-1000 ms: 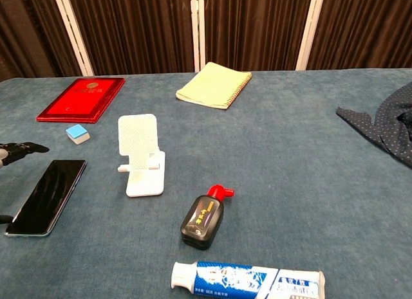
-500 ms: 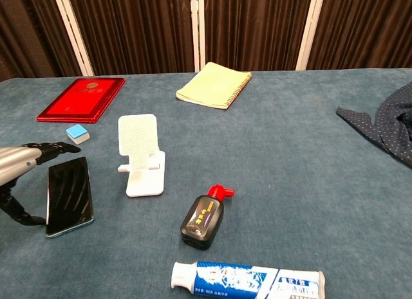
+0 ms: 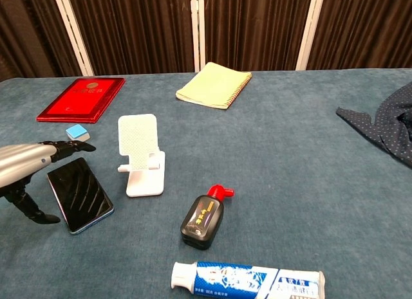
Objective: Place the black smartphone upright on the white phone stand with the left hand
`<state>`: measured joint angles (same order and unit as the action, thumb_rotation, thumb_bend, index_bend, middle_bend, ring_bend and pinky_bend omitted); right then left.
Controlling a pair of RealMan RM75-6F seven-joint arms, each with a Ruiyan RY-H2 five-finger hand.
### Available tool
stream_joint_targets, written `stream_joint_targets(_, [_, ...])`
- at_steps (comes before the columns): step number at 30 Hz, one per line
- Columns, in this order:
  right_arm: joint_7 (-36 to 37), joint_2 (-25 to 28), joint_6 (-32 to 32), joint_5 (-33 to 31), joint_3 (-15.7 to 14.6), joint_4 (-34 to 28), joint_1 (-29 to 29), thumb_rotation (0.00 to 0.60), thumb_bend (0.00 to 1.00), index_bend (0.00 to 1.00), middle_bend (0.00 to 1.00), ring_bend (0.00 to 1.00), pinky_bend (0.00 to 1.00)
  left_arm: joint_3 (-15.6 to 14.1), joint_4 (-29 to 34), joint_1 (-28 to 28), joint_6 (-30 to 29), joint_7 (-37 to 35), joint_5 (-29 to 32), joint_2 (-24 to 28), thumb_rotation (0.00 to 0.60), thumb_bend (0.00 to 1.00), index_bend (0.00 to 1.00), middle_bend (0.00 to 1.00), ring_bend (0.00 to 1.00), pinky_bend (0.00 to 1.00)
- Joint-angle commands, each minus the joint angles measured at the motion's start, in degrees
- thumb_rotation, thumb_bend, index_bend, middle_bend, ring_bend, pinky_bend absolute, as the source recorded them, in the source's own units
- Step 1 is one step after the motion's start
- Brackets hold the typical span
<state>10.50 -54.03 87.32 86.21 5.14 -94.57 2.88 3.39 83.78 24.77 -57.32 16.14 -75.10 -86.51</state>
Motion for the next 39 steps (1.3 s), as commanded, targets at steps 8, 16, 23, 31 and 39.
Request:
stream_joint_targets(8, [-0.9, -0.1, -0.4, -0.1, -0.1, -0.3, 0.2, 0.600, 0.00, 0.00, 0.00, 0.00, 0.00, -1.1, 9.0, 6.9, 10.5, -1.0, -3.2, 13.4, 0.600, 0.00, 0.00, 0.00, 0.00, 0.00])
stream_joint_targets(16, [-2.0, -0.4, -1.2, -0.4, -0.1, -0.5, 0.5, 0.600, 0.00, 0.00, 0.00, 0.00, 0.00, -2.6, 6.7, 11.7, 16.6, -1.9, -6.2, 14.4, 0.600, 0.00, 0.06, 0.00, 0.00, 0.00])
stream_joint_targets(23, [-2.6, -0.5, -1.8, -0.9, 0.0, -0.5, 0.8, 0.600, 0.00, 0.00, 0.00, 0.00, 0.00, -4.7, 1.1, 13.3, 15.8, -6.7, -12.7, 11.3, 0.600, 0.00, 0.11, 0.00, 0.00, 0.01])
stream_joint_targets(31, [-2.6, -0.6, -2.1, -1.2, 0.0, -0.5, 0.8, 0.600, 0.00, 0.00, 0.00, 0.00, 0.00, -7.0, -5.2, 14.0, 13.5, -11.4, -16.8, 7.9, 0.600, 0.00, 0.15, 0.02, 0.03, 0.06])
stream_joint_targets(39, [-2.4, -0.5, -2.2, -1.3, 0.0, -0.5, 0.9, 0.600, 0.00, 0.00, 0.00, 0.00, 0.00, -7.9, -9.9, 13.7, 11.4, -12.4, -17.5, 5.2, 0.600, 0.00, 0.29, 0.14, 0.16, 0.17])
